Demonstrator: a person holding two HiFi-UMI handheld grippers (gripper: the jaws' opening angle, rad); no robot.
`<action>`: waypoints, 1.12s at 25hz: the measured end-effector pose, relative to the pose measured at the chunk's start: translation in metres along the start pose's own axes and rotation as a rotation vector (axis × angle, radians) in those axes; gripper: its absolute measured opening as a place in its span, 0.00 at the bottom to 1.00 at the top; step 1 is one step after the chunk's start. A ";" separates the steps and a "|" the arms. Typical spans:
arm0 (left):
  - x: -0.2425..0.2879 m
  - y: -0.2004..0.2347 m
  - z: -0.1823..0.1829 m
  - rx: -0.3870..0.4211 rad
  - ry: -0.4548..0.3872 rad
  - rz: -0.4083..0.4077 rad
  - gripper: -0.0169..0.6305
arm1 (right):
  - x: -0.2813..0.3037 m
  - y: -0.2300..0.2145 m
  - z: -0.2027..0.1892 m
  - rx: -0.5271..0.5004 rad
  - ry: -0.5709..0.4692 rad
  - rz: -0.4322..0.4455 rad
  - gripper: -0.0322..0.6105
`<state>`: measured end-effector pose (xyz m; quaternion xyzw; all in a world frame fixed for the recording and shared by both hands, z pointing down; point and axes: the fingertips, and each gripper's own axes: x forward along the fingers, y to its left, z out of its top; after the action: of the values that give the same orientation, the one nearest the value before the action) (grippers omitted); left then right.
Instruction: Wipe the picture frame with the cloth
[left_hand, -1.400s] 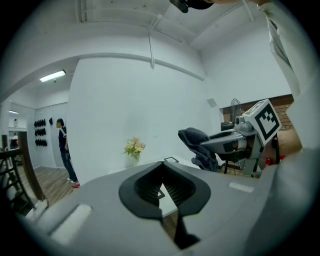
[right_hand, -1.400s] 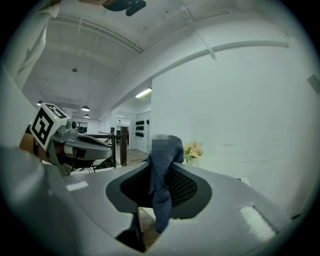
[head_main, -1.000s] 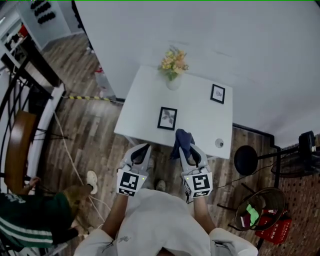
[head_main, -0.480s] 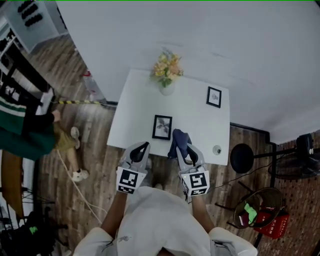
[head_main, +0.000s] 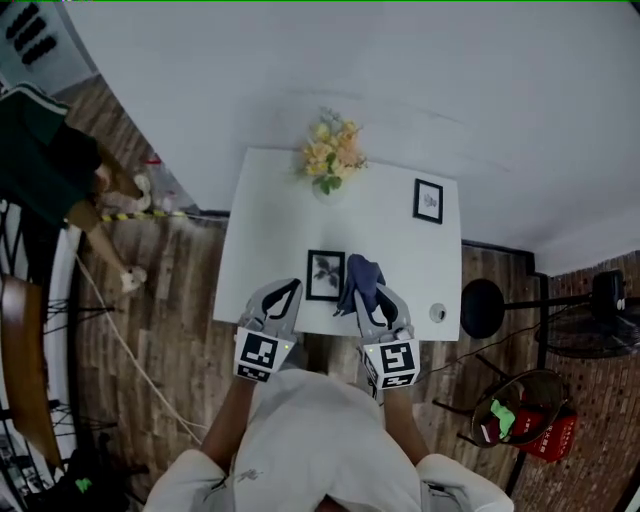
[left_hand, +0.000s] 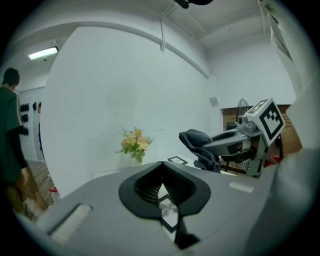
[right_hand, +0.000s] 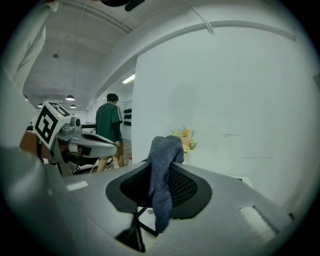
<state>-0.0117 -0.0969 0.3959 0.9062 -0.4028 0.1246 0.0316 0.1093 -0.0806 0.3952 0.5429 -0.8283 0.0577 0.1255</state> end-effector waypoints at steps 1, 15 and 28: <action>0.005 0.005 0.001 -0.003 -0.001 -0.011 0.06 | 0.005 -0.002 0.001 0.002 0.005 -0.010 0.20; 0.063 0.053 -0.021 -0.053 0.027 -0.144 0.05 | 0.063 -0.019 -0.005 0.018 0.084 -0.130 0.20; 0.081 0.045 -0.075 -0.071 0.128 -0.189 0.06 | 0.079 -0.021 -0.043 0.034 0.176 -0.092 0.20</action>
<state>-0.0079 -0.1741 0.4864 0.9286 -0.3171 0.1644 0.1008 0.1050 -0.1490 0.4570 0.5751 -0.7874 0.1133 0.1909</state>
